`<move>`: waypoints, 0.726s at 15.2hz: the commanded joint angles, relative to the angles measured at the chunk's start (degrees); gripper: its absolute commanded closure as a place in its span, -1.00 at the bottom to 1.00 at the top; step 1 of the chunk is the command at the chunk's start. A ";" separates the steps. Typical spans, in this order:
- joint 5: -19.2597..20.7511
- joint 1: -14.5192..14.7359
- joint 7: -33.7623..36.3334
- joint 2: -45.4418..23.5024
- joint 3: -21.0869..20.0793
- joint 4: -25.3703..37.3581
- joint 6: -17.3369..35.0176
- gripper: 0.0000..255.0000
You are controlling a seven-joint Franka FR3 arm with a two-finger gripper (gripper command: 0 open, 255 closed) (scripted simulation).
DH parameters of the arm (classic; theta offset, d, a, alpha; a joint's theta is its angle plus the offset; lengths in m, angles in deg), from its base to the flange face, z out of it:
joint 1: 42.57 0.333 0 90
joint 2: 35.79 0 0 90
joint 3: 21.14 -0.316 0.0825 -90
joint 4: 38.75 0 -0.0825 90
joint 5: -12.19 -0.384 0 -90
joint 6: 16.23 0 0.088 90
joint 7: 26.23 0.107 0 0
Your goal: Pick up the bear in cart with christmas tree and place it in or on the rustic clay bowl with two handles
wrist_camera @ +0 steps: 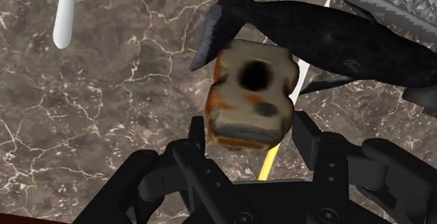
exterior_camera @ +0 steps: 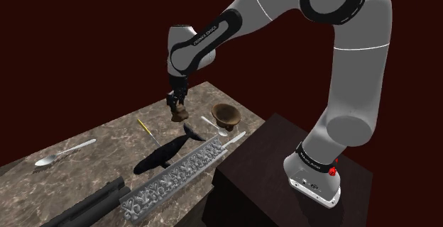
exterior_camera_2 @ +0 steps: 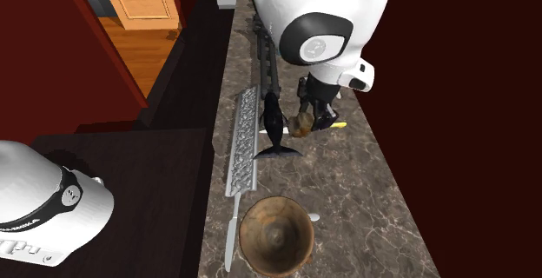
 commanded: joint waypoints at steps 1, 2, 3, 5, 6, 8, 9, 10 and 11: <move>-0.64 -1.84 -2.39 2.13 0.19 -3.31 1.00 1.00; -0.99 -2.79 -3.67 3.23 0.31 -5.12 1.61 1.00; -1.34 -3.74 -4.97 4.29 0.45 -6.87 2.19 1.00; -2.04 -5.62 -7.66 6.32 0.82 -10.17 3.24 1.00; -2.37 -6.55 -9.04 7.28 1.04 -11.73 3.72 1.00; -2.99 -8.41 -11.87 9.10 1.57 -14.65 4.58 1.00; -3.28 -9.34 -13.31 9.96 1.87 -16.02 4.97 1.00; -3.54 -10.27 -14.77 10.78 2.20 -17.32 5.33 1.00; -3.79 -11.17 -16.25 11.57 2.58 -18.57 5.66 1.00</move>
